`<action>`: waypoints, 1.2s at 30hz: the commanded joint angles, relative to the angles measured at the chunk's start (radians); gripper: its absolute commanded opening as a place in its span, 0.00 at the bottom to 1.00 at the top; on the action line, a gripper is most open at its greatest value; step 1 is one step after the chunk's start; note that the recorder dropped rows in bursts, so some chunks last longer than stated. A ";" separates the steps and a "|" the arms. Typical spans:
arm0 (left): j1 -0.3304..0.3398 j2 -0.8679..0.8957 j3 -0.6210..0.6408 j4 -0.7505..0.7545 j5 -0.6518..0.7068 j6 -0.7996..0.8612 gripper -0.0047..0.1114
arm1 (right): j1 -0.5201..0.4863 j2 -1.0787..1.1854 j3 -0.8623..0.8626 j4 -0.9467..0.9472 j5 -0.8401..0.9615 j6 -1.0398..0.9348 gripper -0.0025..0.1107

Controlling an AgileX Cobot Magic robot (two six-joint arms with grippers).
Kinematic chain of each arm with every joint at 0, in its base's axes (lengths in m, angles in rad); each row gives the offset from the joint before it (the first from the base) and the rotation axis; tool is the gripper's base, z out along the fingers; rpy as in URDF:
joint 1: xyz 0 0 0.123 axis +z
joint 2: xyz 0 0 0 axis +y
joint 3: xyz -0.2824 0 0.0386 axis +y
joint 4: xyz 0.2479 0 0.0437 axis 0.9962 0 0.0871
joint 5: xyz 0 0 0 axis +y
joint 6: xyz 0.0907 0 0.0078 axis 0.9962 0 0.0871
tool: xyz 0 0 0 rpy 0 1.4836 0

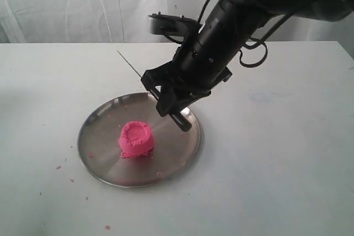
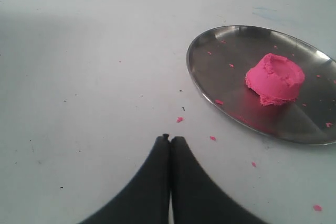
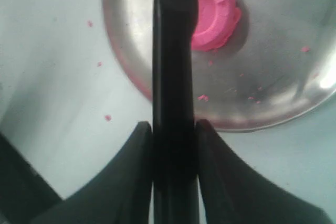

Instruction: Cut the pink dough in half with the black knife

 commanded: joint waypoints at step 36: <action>-0.005 -0.005 0.003 -0.007 -0.016 -0.001 0.04 | -0.187 -0.009 0.472 0.762 0.147 -0.716 0.02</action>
